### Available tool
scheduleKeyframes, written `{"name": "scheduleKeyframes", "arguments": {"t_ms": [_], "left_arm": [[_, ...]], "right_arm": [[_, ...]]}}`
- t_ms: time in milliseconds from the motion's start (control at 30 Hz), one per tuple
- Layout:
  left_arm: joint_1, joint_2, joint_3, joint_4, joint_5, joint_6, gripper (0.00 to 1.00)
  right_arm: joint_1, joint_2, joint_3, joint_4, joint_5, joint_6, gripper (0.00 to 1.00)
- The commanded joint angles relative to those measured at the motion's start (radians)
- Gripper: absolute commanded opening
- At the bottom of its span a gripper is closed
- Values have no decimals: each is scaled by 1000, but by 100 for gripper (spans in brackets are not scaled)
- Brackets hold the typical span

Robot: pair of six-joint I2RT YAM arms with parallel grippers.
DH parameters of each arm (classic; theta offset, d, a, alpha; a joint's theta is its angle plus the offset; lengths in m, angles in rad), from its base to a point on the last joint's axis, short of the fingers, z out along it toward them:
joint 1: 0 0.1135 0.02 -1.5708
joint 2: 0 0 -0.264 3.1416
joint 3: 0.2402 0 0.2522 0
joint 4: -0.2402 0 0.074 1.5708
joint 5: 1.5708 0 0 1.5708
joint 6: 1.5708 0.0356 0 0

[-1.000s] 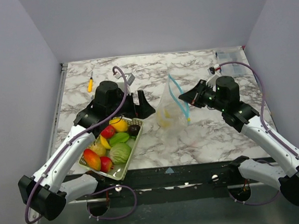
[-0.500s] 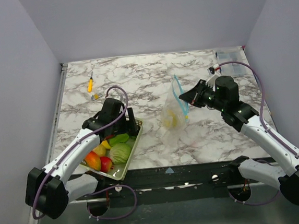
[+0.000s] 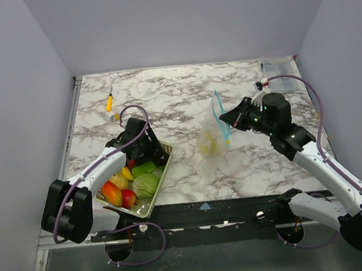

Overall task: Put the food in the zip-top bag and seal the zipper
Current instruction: Pick up the fake fruit from the bin.

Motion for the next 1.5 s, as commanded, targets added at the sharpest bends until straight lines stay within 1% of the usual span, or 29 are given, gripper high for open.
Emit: {"name": "scheduleKeyframes", "arguments": {"t_ms": [0, 167, 367, 433, 633, 867, 1033, 1167, 1300, 1367, 1433, 1467], "left_arm": [[1, 21, -16, 46, 47, -47, 70], [-2, 19, -34, 45, 63, -50, 71], [-14, 30, -38, 42, 75, -57, 75], [-18, 39, -39, 39, 72, -62, 75], [-20, 44, -55, 55, 70, -63, 68], [-20, 10, -45, 42, 44, -54, 51], [-20, -63, -27, 2, 6, -34, 47], [-20, -162, -16, -34, -23, -14, 47], [-19, -290, 5, -37, -15, 33, 47], [-19, -355, 19, -10, 29, 65, 47], [-19, -416, 22, 51, 118, 104, 47], [-19, -440, 20, 104, 187, 125, 47]], "right_arm": [[9, -3, -4, -8, 21, -22, 0], [9, 1, -9, -3, 19, -22, 1], [8, 5, -12, 1, 22, -22, 1], [9, 9, -11, 4, 17, -20, 1], [8, 5, -14, 3, 17, -17, 1], [9, 8, -8, 0, 16, -17, 1], [9, 14, -3, 3, 14, -19, 1], [9, 24, 3, 6, 18, -21, 1], [9, 36, 8, 13, 5, -21, 1], [8, 40, 8, 15, 1, -20, 1], [9, 38, 4, 15, -2, -19, 1], [8, 37, 2, 15, -3, -19, 1]]}}
